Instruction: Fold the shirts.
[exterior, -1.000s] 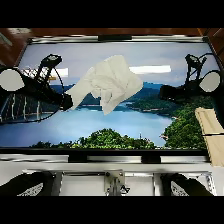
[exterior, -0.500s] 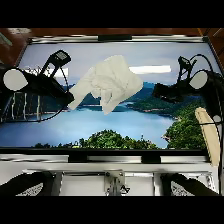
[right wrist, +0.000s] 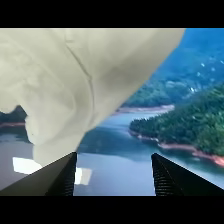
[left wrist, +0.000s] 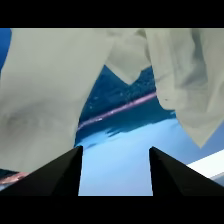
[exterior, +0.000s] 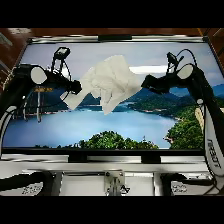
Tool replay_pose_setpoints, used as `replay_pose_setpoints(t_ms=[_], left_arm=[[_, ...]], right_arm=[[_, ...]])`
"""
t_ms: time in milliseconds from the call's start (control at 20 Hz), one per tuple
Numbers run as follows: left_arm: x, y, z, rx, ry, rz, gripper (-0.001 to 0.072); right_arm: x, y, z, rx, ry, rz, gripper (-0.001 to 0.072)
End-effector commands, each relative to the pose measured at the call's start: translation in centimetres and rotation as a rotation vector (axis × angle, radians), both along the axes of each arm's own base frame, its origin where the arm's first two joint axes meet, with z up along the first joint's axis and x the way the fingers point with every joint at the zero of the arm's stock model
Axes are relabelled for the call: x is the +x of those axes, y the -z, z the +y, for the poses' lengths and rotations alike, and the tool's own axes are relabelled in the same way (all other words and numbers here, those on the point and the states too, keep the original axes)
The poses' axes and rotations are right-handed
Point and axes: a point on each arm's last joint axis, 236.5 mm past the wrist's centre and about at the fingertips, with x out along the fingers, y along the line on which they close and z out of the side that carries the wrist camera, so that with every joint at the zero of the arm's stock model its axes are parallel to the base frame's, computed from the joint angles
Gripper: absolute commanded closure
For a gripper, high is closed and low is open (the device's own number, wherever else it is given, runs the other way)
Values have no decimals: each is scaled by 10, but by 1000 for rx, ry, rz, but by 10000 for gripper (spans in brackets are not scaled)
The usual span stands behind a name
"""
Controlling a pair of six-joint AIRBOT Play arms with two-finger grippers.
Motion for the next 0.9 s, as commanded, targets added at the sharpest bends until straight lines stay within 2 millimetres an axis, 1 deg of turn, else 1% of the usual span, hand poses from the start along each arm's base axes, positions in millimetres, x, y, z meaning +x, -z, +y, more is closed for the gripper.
replay_pose_setpoints(t_ms=[0,50,150,250,350,450,550,650,700,750,800,850], left_arm=[[52,22,9,-88,-127,-35,183],[62,27,10,-88,-134,-46,183],[74,33,8,-96,-142,-66,183],[77,35,4,-105,-142,-73,183],[76,34,4,-105,-142,-72,183],[74,36,4,-102,-140,-63,183],[74,35,4,-103,-140,-63,183],[74,35,2,-103,-136,-64,184],[74,35,2,-103,-137,-64,184],[74,34,2,-103,-136,-64,184],[73,33,2,-104,-136,-66,184],[73,32,2,-105,-136,-69,184]], right_arm=[[36,9,27,108,-41,26,135],[39,16,35,136,-62,56,135],[37,38,59,172,-123,126,135],[30,58,86,167,-180,161,134],[27,74,107,134,-211,151,135],[26,86,115,68,-230,134,135],[29,96,110,-5,-213,127,135],[38,97,106,-22,-159,108,137],[45,96,103,-25,-125,94,217],[49,96,102,-21,-100,89,334],[50,95,101,-19,-90,87,465],[49,95,101,-18,-88,92,585]])
